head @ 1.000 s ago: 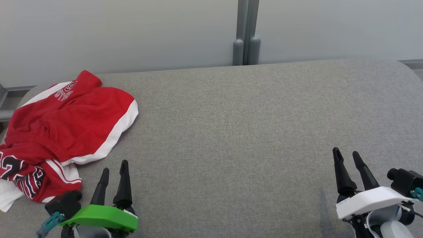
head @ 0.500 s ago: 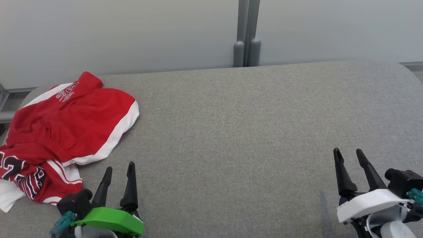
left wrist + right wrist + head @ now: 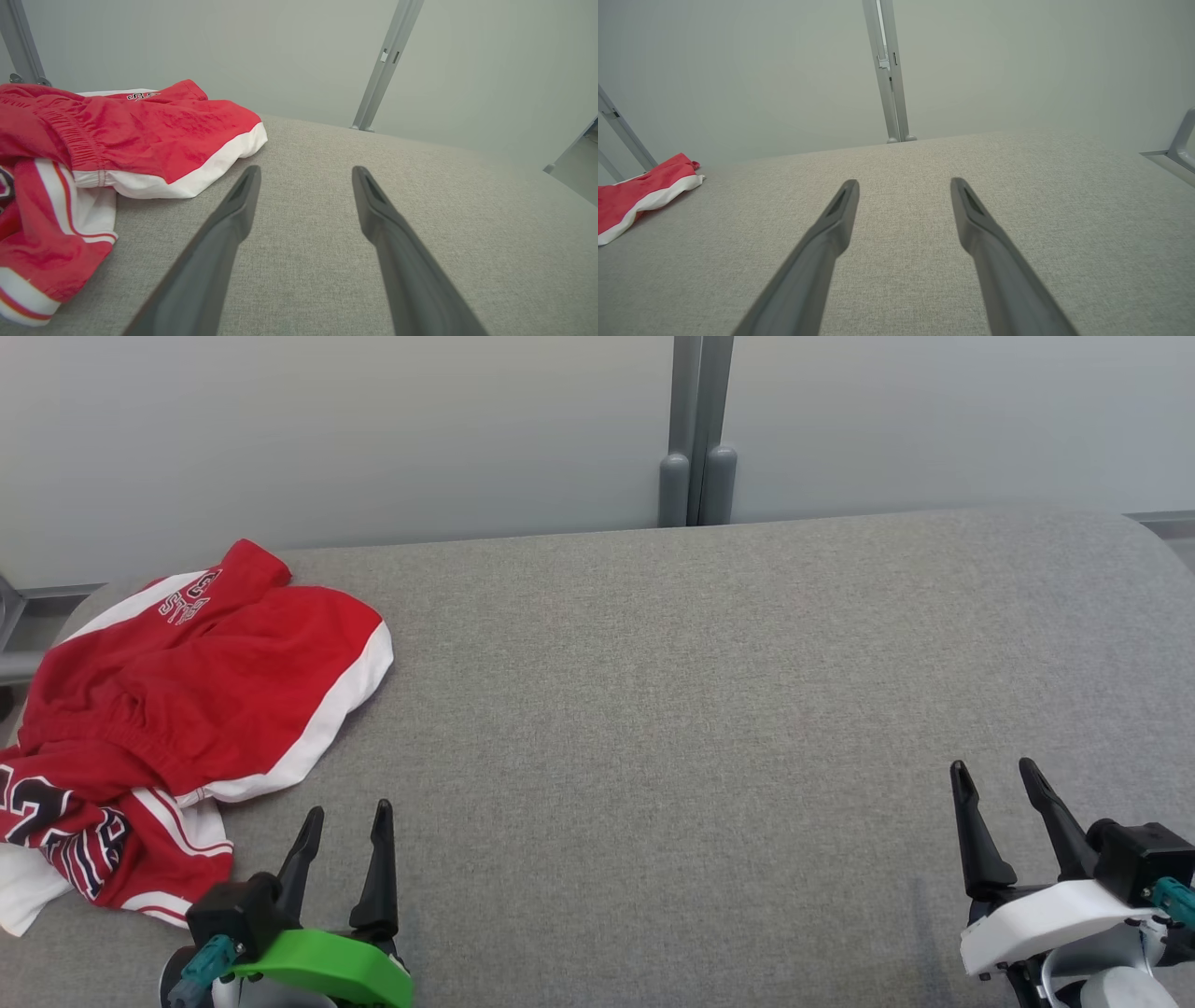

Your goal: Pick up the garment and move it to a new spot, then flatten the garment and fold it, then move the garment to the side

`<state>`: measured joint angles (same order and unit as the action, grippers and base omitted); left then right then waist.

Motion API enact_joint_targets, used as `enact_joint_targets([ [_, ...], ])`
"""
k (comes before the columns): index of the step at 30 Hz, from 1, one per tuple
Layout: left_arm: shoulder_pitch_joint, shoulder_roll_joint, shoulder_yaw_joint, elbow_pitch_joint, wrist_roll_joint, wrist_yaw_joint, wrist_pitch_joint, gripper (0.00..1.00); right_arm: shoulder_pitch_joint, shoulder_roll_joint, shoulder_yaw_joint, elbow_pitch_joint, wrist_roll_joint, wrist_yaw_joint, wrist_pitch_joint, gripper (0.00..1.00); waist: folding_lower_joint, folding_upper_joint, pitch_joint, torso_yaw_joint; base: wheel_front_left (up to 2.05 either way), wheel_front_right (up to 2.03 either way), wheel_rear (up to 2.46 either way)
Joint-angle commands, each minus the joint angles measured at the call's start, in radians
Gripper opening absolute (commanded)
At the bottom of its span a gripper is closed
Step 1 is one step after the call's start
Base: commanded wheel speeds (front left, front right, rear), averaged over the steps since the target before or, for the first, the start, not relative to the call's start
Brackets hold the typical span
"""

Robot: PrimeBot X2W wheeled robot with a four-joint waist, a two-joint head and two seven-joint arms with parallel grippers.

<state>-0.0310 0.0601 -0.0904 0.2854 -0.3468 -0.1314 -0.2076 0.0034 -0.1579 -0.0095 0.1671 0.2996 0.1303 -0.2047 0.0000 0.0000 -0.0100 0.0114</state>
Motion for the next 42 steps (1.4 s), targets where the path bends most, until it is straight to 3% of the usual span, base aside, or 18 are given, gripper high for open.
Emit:
enact_joint_targets([
  [1,0.008,0.011,0.000,-0.003,0.024,0.001,-0.009,1.00,0.009,-0.007,-0.003,0.000,-0.020,0.001,-0.012,1.00,0.0000,0.0000,0.000,0.000,0.00,0.00,0.00],
  [26,0.024,0.016,-0.014,0.034,0.184,0.001,-0.055,1.00,0.023,-0.016,0.002,0.004,-0.182,0.001,-0.058,1.00,0.0000,0.0000,-0.006,0.003,0.00,0.00,0.00],
  [42,0.008,0.010,0.006,0.100,0.144,0.002,-0.057,1.00,0.027,-0.019,-0.011,0.023,-0.157,0.001,-0.061,1.00,0.0000,0.0000,-0.009,0.003,0.00,0.00,0.00],
])
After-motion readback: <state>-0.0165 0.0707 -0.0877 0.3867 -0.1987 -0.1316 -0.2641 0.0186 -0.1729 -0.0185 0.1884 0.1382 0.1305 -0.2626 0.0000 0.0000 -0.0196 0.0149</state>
